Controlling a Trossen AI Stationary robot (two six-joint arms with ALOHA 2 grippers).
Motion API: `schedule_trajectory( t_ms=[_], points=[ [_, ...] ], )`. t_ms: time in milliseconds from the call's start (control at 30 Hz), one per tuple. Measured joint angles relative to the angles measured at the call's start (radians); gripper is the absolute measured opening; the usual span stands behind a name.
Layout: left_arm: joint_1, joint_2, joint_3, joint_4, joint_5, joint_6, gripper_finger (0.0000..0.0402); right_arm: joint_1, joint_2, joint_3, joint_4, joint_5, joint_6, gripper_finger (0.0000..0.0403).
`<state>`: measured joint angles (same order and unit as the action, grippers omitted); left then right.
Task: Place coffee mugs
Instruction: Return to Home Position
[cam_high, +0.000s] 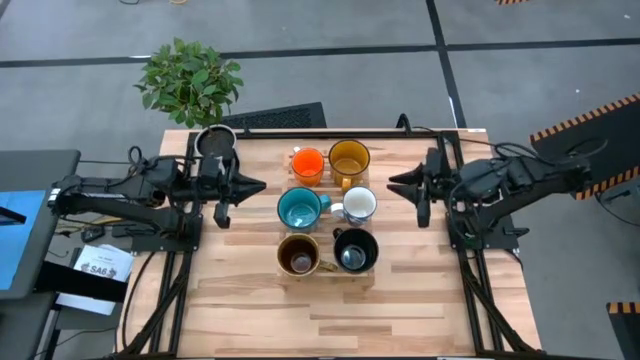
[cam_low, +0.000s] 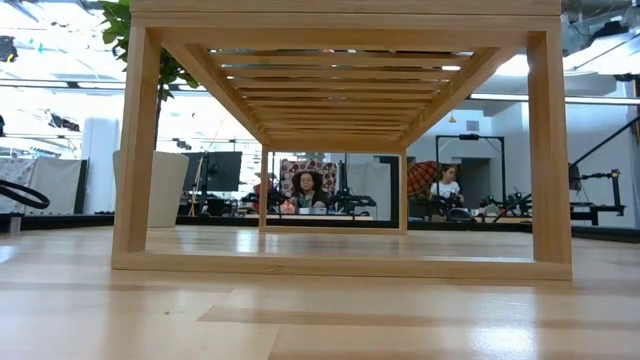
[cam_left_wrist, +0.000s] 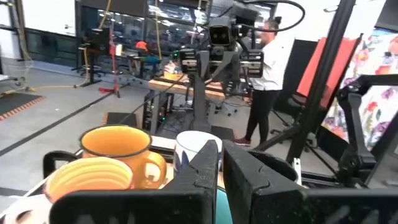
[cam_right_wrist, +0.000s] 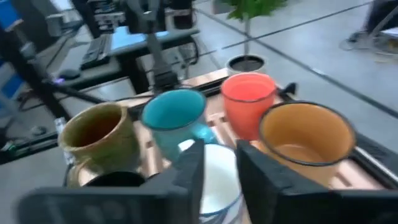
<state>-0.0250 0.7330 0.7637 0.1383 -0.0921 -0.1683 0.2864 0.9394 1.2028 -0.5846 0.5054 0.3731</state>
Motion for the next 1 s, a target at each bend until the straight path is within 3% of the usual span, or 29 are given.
schedule_trajectory(
  t_ms=[133, 167, 333, 600, 1000],
  points=[
    [-0.007, 0.0, 0.0, -0.011, 0.001, 0.036, 0.0001, -0.034, 0.014, -0.001, 0.029, -0.107, -0.014, 0.0026],
    [-0.007, 0.0, -0.001, -0.016, 0.002, 0.048, 0.0, -0.044, 0.016, -0.001, 0.037, -0.135, -0.014, 0.0018],
    [-0.007, -0.039, -0.082, 0.078, 0.056, 0.059, 0.0, -0.065, 0.014, -0.001, 0.071, -0.167, -0.036, 0.0018],
    [-0.007, -0.194, -0.339, 0.28, 0.045, -0.01, 0.0, -0.068, 0.004, 0.0, 0.062, -0.183, -0.104, 0.0018],
    [-0.006, -0.455, -0.574, 0.302, 0.016, -0.017, 0.0, -0.067, 0.018, -0.001, 0.01, -0.169, -0.103, 0.0019]
  ],
)
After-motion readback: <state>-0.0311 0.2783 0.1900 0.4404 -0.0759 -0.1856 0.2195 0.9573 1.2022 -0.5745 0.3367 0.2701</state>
